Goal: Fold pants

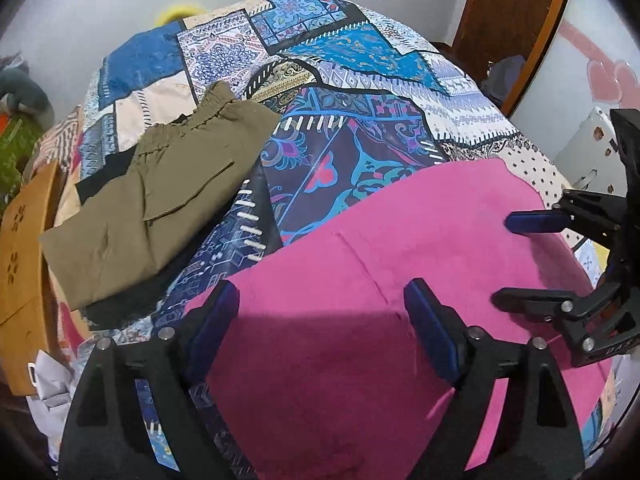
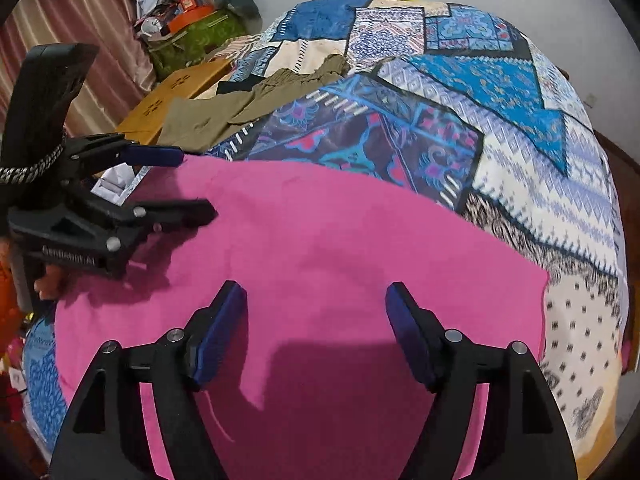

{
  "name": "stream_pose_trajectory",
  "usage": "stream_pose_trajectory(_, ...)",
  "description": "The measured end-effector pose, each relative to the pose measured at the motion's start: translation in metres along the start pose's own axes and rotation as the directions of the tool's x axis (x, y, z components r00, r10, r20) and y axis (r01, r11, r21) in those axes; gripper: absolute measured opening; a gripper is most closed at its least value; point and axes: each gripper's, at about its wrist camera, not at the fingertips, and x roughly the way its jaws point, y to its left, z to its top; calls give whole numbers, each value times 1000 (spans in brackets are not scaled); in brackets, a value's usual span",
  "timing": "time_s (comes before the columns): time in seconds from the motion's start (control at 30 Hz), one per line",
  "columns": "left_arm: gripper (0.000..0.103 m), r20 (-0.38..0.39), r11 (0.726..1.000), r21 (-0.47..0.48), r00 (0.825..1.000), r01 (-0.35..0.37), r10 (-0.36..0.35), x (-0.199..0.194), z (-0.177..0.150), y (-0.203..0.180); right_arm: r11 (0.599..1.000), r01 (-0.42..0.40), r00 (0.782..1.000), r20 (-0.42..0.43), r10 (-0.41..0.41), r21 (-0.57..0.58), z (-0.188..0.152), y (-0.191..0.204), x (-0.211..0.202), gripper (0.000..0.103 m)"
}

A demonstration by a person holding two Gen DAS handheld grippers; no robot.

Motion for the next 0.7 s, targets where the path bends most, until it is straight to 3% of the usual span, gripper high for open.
stream_pose_trajectory(0.33, 87, 28, 997, 36, 998, -62, 61, -23, -32, -3, 995, 54, 998, 34, -57, 86, -41, -7, -28, 73)
stream_pose_trajectory(0.7, 87, 44, 998, -5, 997, -66, 67, -47, -67, 3, 974, 102, 989, 84, -120, 200, -89, -10, -57, 73)
